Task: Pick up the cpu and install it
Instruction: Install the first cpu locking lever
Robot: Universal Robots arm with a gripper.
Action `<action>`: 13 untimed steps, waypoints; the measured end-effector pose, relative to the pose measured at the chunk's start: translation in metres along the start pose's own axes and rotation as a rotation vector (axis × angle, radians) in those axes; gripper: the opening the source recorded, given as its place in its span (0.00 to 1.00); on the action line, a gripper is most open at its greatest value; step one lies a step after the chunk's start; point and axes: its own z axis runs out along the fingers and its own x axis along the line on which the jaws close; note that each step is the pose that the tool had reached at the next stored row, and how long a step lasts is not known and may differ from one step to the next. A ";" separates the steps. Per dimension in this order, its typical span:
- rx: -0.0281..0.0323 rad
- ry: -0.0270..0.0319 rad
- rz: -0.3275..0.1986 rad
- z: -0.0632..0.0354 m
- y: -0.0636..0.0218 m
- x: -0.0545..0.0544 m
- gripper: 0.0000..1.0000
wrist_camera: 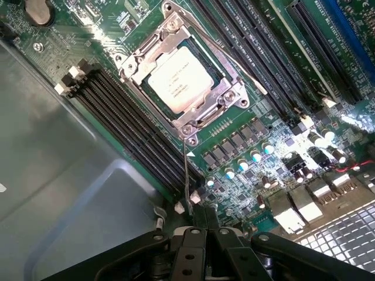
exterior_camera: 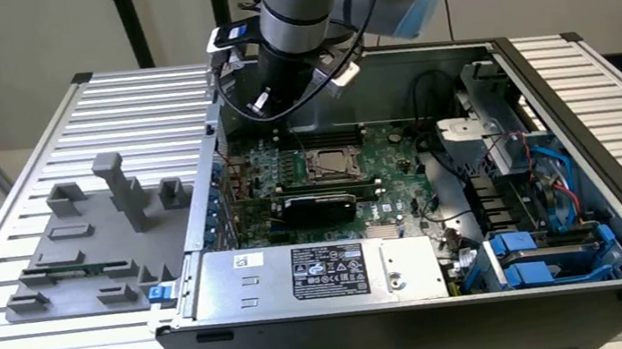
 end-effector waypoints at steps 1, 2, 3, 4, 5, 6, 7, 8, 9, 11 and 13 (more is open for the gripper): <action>0.0033 0.0044 -0.001 -0.0004 0.0011 0.000 0.11; 0.0058 0.0080 -0.001 -0.0008 0.0022 -0.001 0.11; 0.0076 0.0111 -0.001 -0.0011 0.0034 -0.001 0.11; 0.0092 0.0136 -0.001 -0.0015 0.0046 -0.001 0.11; 0.0107 0.0161 -0.001 -0.0017 0.0058 -0.002 0.11; 0.0124 0.0193 -0.001 -0.0017 0.0070 -0.002 0.11; 0.0145 0.0238 0.000 -0.0015 0.0081 -0.003 0.11; 0.0170 0.0284 0.000 -0.0013 0.0091 -0.003 0.11; 0.0197 0.0332 0.001 -0.0011 0.0099 -0.003 0.11; 0.0263 0.0440 0.003 -0.0007 0.0117 -0.003 0.11; 0.0342 0.0554 0.004 -0.0004 0.0141 -0.002 0.11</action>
